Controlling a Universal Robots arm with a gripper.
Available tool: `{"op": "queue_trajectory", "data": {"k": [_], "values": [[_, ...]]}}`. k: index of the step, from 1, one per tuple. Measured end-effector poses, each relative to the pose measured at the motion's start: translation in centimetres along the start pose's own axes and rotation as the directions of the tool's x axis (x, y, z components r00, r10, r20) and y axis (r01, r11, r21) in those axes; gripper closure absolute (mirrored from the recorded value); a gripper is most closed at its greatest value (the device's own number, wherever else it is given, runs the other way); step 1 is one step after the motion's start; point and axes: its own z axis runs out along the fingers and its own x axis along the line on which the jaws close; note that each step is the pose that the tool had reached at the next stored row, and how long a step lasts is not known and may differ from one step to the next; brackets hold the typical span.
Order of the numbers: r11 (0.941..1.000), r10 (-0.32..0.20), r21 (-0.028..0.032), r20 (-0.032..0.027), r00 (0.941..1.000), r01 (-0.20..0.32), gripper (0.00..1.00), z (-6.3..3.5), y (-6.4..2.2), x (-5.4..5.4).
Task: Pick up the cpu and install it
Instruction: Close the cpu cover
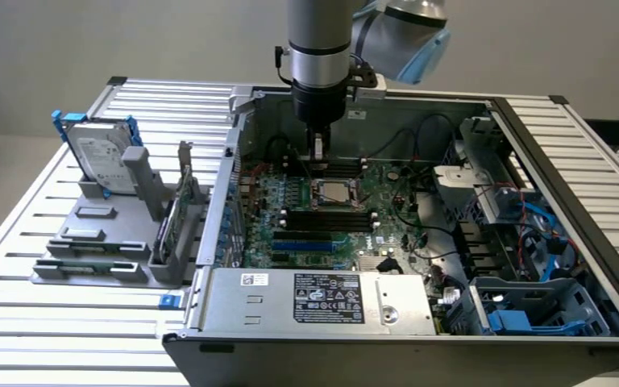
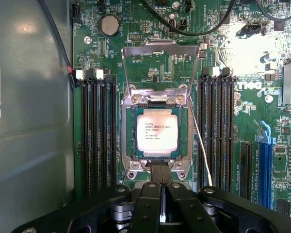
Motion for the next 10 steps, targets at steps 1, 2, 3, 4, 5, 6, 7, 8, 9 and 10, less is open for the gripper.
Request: {"op": "queue_trajectory", "data": {"k": [1,2,3,4,5,6,7,8,9,10], "values": [[1.0,0.0,0.0,0.0,1.0,0.0,0.89,0.0,0.0,0.0],[1.0,0.0,0.0,0.0,1.0,0.0,0.89,0.0,0.0,0.0],[1.0,0.0,0.0,0.0001,1.0,0.0,0.89,0.0,0.01,0.0],[1.0,0.0,0.0,0.0,1.0,0.0,0.89,0.01,0.13,0.0],[1.0,0.0,0.0004,-0.0008,1.0,0.0,0.89,0.02,0.58,0.0],[1.0,0.0,0.0008,-0.0015,1.0,0.0,0.89,0.02,1.03,0.0],[1.0,-0.001,0.001,-0.0025,1.0,0.001,0.89,0.01,1.48,0.0],[1.0,-0.001,0.0012,-0.0033,1.0,0.001,0.89,-0.03,1.93,0.0],[1.0,-0.001,0.0012,-0.0042,1.0,0.001,0.89,-0.08,2.38,0.0],[1.0,-0.002,0.0013,-0.005,1.0,0.002,0.89,-0.13,2.84,0.1]]}}
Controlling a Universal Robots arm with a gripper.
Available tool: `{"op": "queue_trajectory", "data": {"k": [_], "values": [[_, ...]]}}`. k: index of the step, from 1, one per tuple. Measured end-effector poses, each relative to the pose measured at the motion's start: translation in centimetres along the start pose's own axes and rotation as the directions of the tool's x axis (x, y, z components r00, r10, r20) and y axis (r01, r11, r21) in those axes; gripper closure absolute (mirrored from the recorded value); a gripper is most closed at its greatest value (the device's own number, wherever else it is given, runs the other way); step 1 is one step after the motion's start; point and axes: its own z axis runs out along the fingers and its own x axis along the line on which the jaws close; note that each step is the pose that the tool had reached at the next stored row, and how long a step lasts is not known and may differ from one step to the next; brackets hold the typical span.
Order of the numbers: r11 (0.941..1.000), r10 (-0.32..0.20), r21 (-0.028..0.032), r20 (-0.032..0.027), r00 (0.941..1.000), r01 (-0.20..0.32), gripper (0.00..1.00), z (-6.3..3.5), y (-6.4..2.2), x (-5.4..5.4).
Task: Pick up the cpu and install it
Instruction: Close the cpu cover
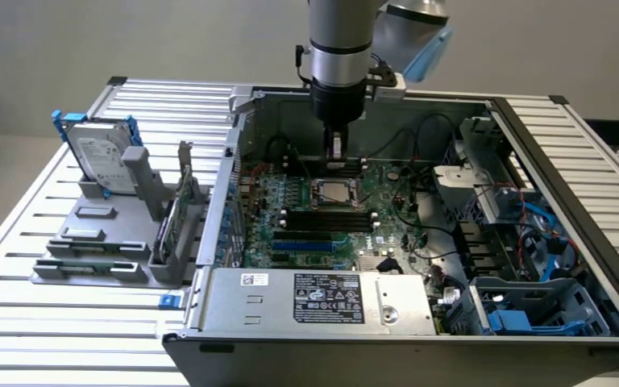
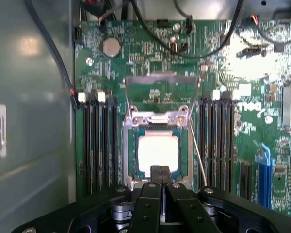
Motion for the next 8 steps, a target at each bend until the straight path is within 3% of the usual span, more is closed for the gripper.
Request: {"op": "queue_trajectory", "data": {"k": [8], "values": [[1.0,0.0,0.0,-0.0052,1.0,0.0,0.89,-1.17,3.73,0.1]]}}
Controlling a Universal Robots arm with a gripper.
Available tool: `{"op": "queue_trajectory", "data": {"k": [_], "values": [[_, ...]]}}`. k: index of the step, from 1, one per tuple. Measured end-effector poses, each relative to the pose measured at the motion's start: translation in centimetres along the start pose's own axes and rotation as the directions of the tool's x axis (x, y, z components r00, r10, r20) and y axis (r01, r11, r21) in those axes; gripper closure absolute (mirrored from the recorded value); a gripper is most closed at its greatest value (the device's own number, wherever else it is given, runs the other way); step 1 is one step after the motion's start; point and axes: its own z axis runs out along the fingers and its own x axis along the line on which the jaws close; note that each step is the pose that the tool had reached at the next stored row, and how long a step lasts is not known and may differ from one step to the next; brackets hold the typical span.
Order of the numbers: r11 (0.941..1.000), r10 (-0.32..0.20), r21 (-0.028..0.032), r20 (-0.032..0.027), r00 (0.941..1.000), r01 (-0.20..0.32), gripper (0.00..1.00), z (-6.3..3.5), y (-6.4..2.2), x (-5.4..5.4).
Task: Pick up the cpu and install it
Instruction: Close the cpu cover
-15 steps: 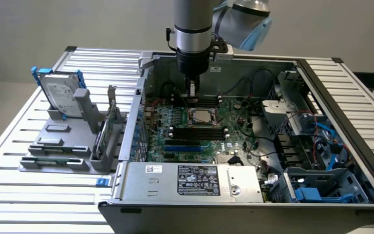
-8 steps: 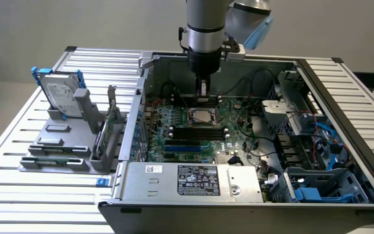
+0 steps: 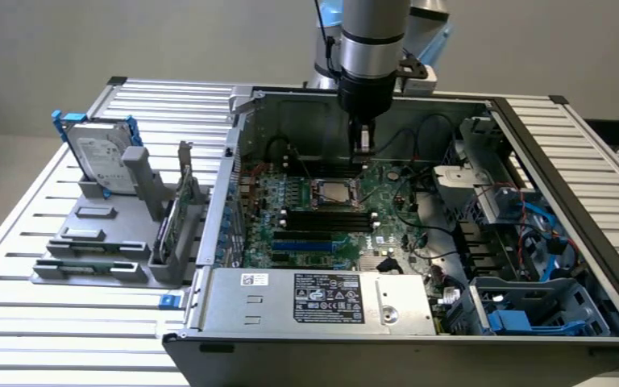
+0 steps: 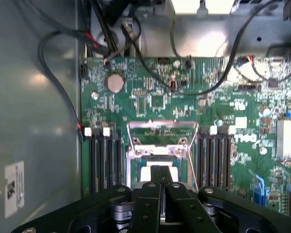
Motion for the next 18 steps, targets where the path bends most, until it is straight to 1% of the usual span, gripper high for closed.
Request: {"op": "queue_trajectory", "data": {"k": [6,12,13,15,18], "values": [[1.0,0.0,0.0,-0.0013,1.0,0.0,0.89,-1.07,2.78,0.0],[1.0,0.0,0.0001,-0.0013,1.0,0.0,0.89,-1.06,5.44,-0.3],[1.0,0.0,0.0002,-0.0013,1.0,0.0,0.89,-1.04,5.75,-0.3],[1.0,0.0,0.0001,-0.0014,1.0,0.0,0.89,-0.72,6.01,-0.3],[1.0,0.0,0.0,-0.0015,1.0,0.0,0.89,-0.17,6.01,-0.3]]}}
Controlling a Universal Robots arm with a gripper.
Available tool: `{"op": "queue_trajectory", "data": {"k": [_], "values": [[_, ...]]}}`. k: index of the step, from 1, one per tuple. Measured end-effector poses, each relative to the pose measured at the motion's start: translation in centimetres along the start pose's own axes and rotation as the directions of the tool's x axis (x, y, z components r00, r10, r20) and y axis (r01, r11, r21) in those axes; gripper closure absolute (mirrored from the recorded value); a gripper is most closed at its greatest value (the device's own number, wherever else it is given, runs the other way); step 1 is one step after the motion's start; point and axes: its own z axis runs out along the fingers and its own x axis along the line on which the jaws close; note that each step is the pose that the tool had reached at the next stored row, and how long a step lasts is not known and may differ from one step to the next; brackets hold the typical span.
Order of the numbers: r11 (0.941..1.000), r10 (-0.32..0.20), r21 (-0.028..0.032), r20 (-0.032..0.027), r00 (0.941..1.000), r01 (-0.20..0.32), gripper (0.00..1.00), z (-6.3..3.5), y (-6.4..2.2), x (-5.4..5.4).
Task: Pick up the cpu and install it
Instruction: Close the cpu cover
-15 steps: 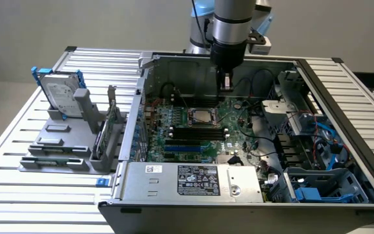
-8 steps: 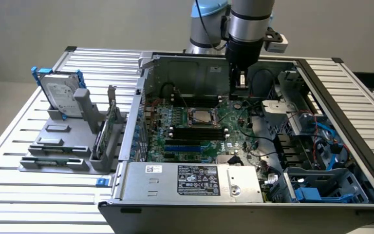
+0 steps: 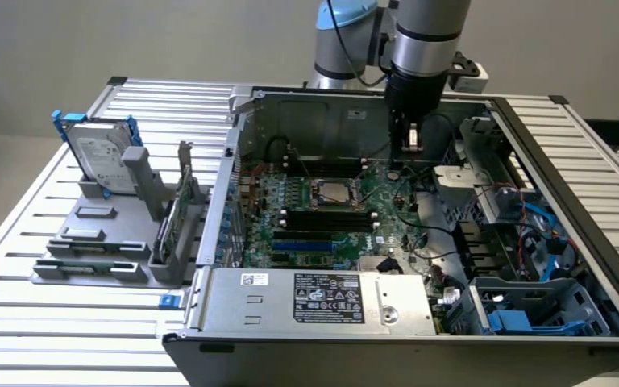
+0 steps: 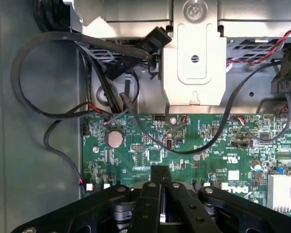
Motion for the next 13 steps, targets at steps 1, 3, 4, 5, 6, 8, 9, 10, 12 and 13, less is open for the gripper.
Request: {"op": "queue_trajectory", "data": {"k": [1,3,4,5,6,8,9,10,12,13], "values": [[1.0,0.0,0.0,0.0001,1.0,0.0,0.89,0.18,-0.01,0.0],[1.0,0.0,0.0003,0.0003,1.0,0.0,0.89,0.54,-0.03,0.0],[1.0,0.0,0.0007,0.0001,1.0,0.0,0.89,0.72,-0.04,0.0],[1.0,0.0,0.0014,0.0002,1.0,0.0,0.89,0.91,-0.05,0.0],[1.0,0.0,0.0025,0.0002,1.0,0.0,0.89,1.05,-0.06,0.0],[1.0,0.0,0.0067,0.0002,1.0,0.0,0.89,1.23,-0.07,0.0],[0.9999,0.0,0.0112,0.0001,1.0,0.0,0.89,1.25,-0.1,0.0],[0.9998,0.0,0.0194,-0.0003,1.0,0.0,0.89,1.25,-0.12,0.0],[0.9988,0.001,0.0486,-0.0017,1.0,-0.001,0.89,1.26,-0.13,0.0],[0.9978,0.001,0.0665,-0.0019,1.0,-0.001,0.89,1.26,-0.13,0.0]]}}
